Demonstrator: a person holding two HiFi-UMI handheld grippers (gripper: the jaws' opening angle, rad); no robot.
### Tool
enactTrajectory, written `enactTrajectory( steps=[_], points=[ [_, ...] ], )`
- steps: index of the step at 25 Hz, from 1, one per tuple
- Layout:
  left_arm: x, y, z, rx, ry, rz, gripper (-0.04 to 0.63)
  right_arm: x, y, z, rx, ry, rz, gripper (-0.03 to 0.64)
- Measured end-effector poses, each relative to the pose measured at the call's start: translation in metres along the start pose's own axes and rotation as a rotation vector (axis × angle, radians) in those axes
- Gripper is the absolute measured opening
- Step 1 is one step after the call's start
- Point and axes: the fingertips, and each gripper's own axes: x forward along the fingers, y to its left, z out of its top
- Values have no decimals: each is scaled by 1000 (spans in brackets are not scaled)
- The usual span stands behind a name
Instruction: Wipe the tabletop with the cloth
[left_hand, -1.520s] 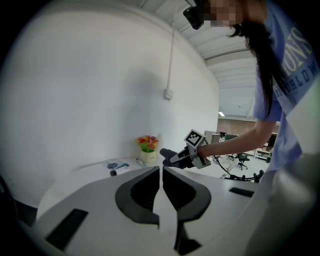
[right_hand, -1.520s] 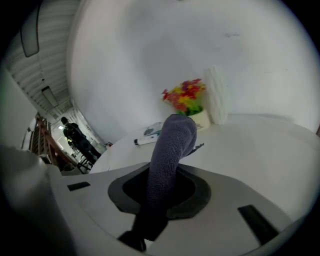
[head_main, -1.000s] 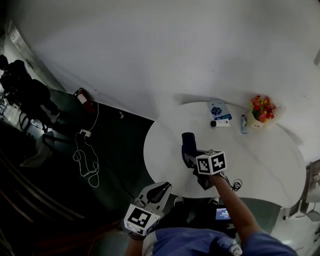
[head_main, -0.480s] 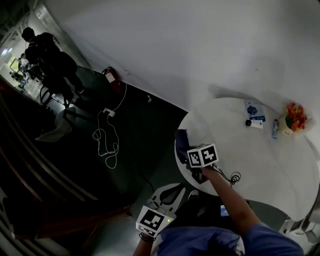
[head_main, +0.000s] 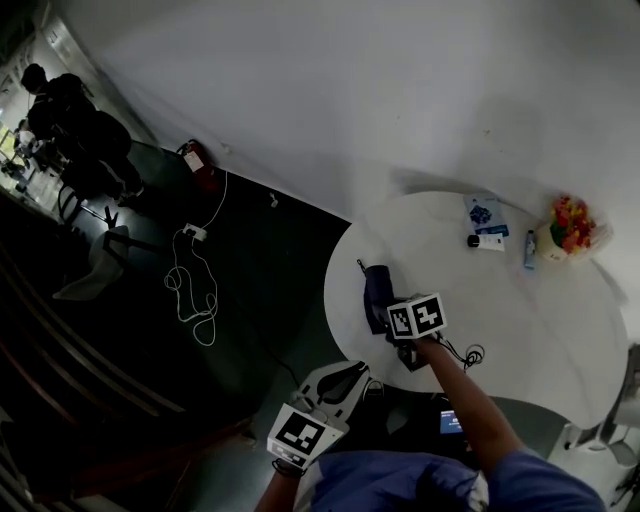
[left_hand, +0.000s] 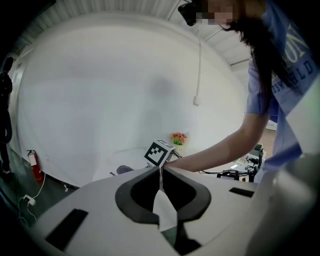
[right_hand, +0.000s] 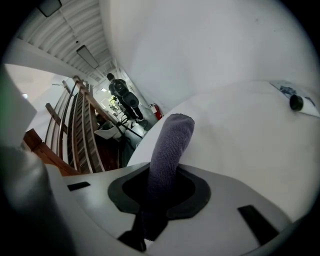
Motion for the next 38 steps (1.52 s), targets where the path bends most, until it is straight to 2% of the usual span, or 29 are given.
enactTrajectory(
  steps=[8,16,27,38],
  points=[
    [74,-44,33,111,15,-189,15,-83,-110,-24,130,-62,-152,74],
    [155,-119,62,139,12,-310,15,-192,-218,-76,263,-126,-274,74],
    [258,-264,78,178,37,-490,15,-356,-359,-179,431,-195,-440,74],
    [320,-399,69,221,72,-638,15,-505,-462,-301,587,-254,-603,74]
  ],
)
